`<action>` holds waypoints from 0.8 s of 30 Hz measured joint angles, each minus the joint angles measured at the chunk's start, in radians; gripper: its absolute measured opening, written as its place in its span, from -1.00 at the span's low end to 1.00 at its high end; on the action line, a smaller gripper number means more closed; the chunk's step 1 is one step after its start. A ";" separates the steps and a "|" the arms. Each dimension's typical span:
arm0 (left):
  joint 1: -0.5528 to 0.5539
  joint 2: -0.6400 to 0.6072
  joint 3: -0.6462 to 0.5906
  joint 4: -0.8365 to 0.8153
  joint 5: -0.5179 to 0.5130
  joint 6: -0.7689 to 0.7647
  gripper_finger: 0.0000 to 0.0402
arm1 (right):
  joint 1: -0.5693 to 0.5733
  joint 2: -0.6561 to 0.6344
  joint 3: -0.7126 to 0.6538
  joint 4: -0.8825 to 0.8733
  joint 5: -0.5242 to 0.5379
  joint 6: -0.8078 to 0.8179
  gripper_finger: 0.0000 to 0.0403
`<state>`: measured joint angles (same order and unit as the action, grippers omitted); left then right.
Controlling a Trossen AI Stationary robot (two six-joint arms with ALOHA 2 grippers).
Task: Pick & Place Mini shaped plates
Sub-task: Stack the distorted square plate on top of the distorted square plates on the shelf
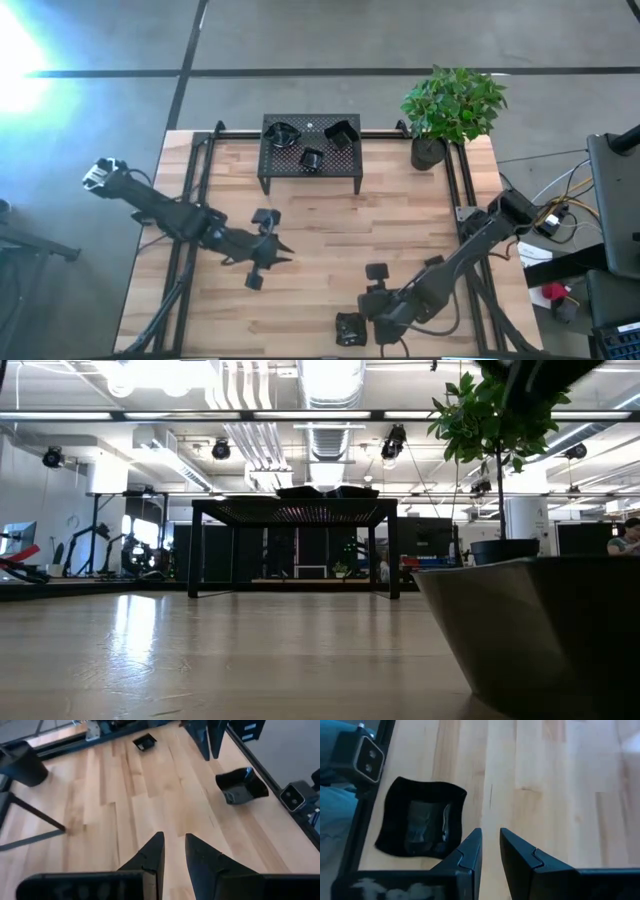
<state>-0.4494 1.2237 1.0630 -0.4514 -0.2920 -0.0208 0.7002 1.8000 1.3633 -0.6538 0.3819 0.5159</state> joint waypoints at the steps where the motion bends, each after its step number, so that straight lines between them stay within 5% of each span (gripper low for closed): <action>1: -0.004 0.011 -0.005 0.013 0.000 -0.002 -0.65 | 0.000 0.000 -0.027 0.039 0.000 -0.001 -0.69; 18: -0.034 0.065 -0.010 0.064 0.001 0.002 -0.65 | -0.030 0.000 -0.355 0.598 -0.124 -0.002 -0.69; 24: -0.034 0.065 -0.010 0.063 0.002 0.004 -0.65 | -0.030 0.000 -0.398 0.674 -0.129 0.001 -0.69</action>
<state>-0.4835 1.2888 1.0527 -0.3882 -0.2905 -0.0170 0.6704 1.8004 0.9656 0.0201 0.2529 0.5166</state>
